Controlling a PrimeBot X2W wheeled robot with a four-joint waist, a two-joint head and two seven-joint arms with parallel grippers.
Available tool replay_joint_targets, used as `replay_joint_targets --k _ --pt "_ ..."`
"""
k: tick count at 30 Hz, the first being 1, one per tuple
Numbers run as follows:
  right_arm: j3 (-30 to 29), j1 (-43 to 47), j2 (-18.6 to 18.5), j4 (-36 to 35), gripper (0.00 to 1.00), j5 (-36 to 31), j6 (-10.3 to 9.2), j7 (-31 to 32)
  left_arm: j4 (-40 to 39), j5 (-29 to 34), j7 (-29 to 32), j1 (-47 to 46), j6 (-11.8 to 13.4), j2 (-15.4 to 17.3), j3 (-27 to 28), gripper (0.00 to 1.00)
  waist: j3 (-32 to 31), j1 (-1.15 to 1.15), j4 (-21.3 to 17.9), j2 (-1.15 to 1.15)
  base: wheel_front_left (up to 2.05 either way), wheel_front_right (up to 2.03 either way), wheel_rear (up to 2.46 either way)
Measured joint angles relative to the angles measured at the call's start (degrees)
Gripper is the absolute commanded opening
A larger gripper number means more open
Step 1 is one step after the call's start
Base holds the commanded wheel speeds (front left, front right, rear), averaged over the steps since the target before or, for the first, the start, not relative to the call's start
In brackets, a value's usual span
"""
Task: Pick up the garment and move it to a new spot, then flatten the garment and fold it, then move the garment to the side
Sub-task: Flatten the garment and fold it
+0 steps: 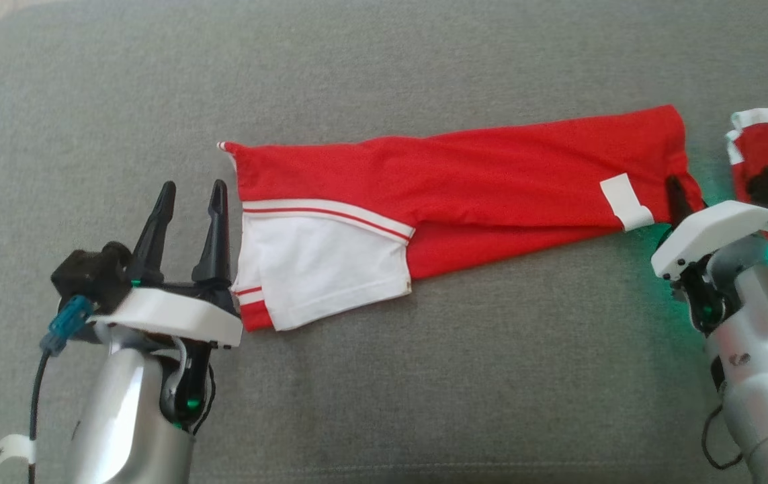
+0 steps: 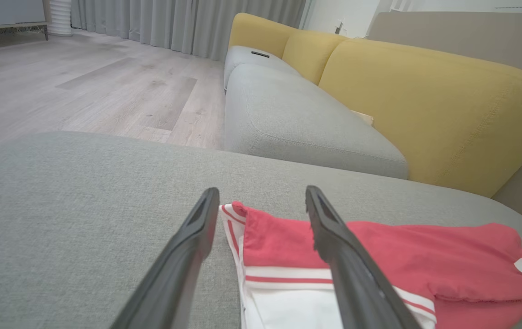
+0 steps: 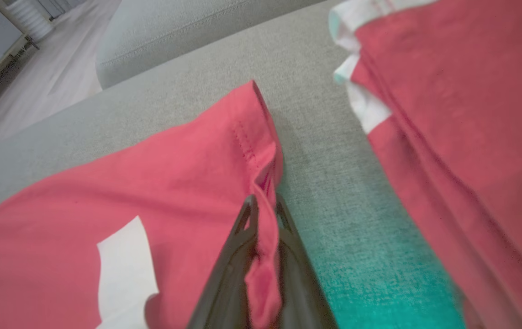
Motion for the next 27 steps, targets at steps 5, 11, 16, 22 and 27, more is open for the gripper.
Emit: replay_joint_targets --k 5,11,16,22,27 --pt "-0.1 1.7 -1.3 -2.1 0.00 1.6 0.00 -2.5 0.1 0.0 0.0 0.2 0.0 0.0 -0.2 1.00 -1.7 -0.01 -1.2 0.00 0.00 0.00 0.00" --pt "-2.9 4.3 -5.0 -4.3 0.00 3.1 0.00 -4.6 0.2 0.0 0.0 1.5 0.0 0.0 -0.2 1.00 -3.9 -0.01 -2.6 0.00 0.00 0.00 0.00" --pt "-4.8 5.8 -5.3 -5.7 0.00 3.3 0.00 -5.1 0.6 -0.1 0.0 2.4 0.0 0.0 -0.5 1.00 -5.3 -0.01 -3.2 0.00 0.00 0.00 0.00" --pt "-5.0 6.7 -3.6 -10.4 0.00 3.2 0.00 -5.1 0.6 -0.7 0.0 2.6 0.0 0.0 -0.9 1.00 -7.1 -0.01 -2.6 0.00 0.00 0.00 0.00" --pt "-3.5 6.9 0.0 -17.3 0.00 2.5 0.00 -3.4 0.7 -0.7 0.0 4.7 0.0 0.0 -0.8 1.00 -9.1 -0.01 -1.7 0.00 0.00 0.00 0.00"
